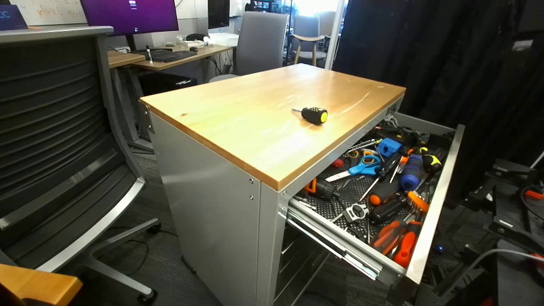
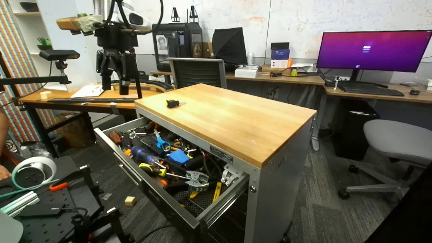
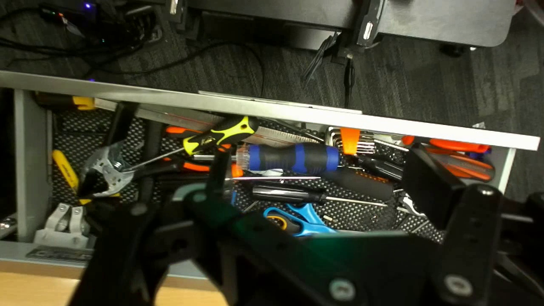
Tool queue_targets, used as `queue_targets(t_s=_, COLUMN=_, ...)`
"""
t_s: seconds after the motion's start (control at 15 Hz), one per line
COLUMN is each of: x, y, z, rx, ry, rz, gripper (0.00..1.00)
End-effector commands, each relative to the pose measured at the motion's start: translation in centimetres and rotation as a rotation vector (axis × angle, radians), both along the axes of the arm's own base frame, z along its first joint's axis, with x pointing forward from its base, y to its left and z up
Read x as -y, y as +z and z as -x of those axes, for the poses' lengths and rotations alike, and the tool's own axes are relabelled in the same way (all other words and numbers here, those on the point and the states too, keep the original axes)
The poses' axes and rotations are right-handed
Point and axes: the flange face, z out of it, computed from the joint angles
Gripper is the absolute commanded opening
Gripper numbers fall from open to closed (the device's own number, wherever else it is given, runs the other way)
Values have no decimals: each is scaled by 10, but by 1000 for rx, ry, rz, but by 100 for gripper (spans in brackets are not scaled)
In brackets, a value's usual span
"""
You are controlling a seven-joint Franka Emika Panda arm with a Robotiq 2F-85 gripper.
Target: Place the screwdriver inside the open drawer then close the drawer
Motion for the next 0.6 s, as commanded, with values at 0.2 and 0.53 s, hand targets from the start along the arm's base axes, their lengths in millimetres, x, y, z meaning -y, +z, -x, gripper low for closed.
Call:
queue_targets(t_s=0.2, x=-104, y=-50, z=-91, rx=-81, ry=115, rz=-18, gripper=100)
queue_targets(t_s=0.53, x=-166, y=-82, z=-163, rx=-21, ry=90, rz=-75, gripper=100)
